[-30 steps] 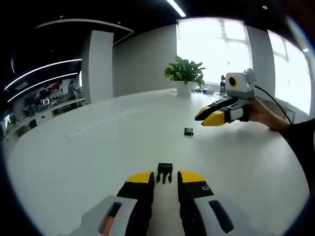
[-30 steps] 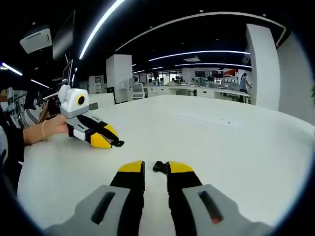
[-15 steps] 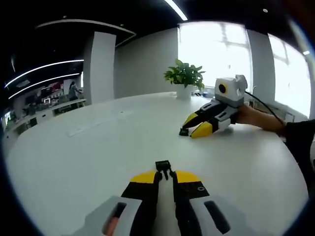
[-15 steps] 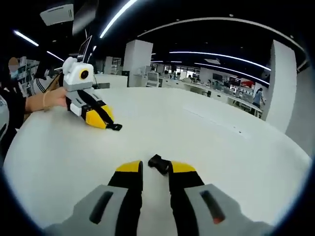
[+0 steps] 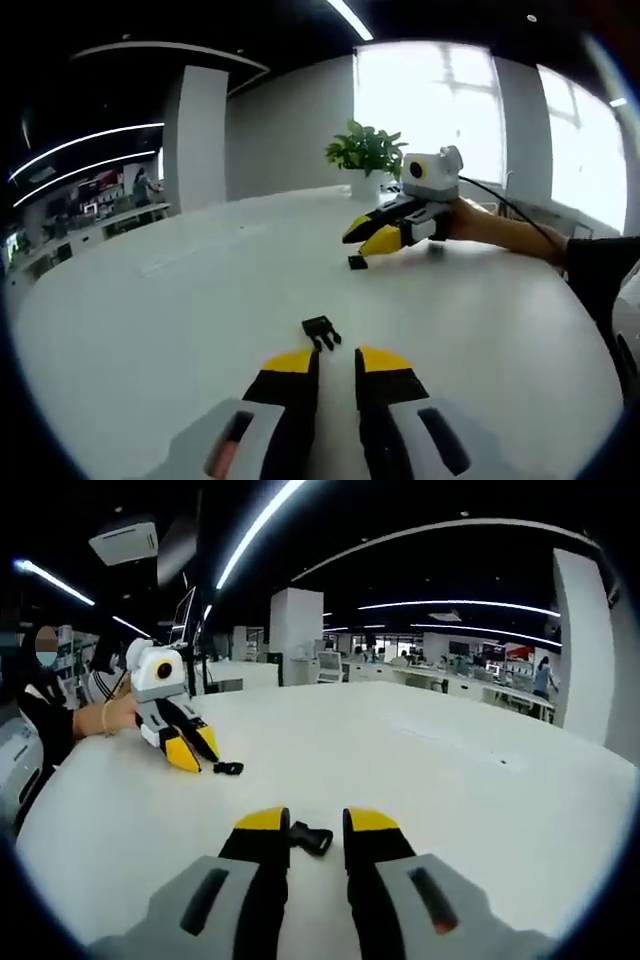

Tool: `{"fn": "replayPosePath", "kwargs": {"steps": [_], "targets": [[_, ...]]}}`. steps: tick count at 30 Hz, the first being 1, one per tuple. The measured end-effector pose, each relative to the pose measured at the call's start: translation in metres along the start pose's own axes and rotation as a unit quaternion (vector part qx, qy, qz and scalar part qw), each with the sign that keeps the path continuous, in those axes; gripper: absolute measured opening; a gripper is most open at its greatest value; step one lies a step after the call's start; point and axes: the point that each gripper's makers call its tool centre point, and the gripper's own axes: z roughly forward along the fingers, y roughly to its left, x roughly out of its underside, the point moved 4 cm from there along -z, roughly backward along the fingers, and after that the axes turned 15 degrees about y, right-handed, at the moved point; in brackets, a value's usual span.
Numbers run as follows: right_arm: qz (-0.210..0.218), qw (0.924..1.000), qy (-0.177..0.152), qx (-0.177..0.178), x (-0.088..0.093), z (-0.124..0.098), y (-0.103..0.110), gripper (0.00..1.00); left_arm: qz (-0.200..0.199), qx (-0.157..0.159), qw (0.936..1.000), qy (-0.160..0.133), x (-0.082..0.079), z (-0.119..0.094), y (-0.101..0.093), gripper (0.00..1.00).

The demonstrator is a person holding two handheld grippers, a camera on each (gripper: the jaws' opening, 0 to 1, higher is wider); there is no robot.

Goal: Snap the two parts of the plastic buckle together until the buckle closes and remains connected.

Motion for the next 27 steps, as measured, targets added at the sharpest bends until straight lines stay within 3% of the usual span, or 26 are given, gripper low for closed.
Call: {"fn": "replayPosePath", "kwargs": {"steps": [7,18,22,27], "targets": [[-0.033,0.9993,0.000,-0.016,0.001,-0.006,0.009,0.22,0.002,0.003,0.9999,-0.010,-0.001,0.003,-0.001,0.16],[-0.034,0.9990,0.030,-0.003,0.012,0.003,-0.004,0.24,0.005,0.013,0.9997,-0.021,-0.001,0.008,-0.002,0.20],[-0.024,0.9994,0.025,-0.006,0.011,0.008,-0.004,0.26,0.013,0.019,0.9994,-0.025,-0.003,0.010,-0.003,0.20],[-0.028,0.9993,0.024,-0.010,0.008,0.009,-0.001,0.21,0.014,0.021,0.9994,-0.024,-0.004,0.011,-0.004,0.20]]}}
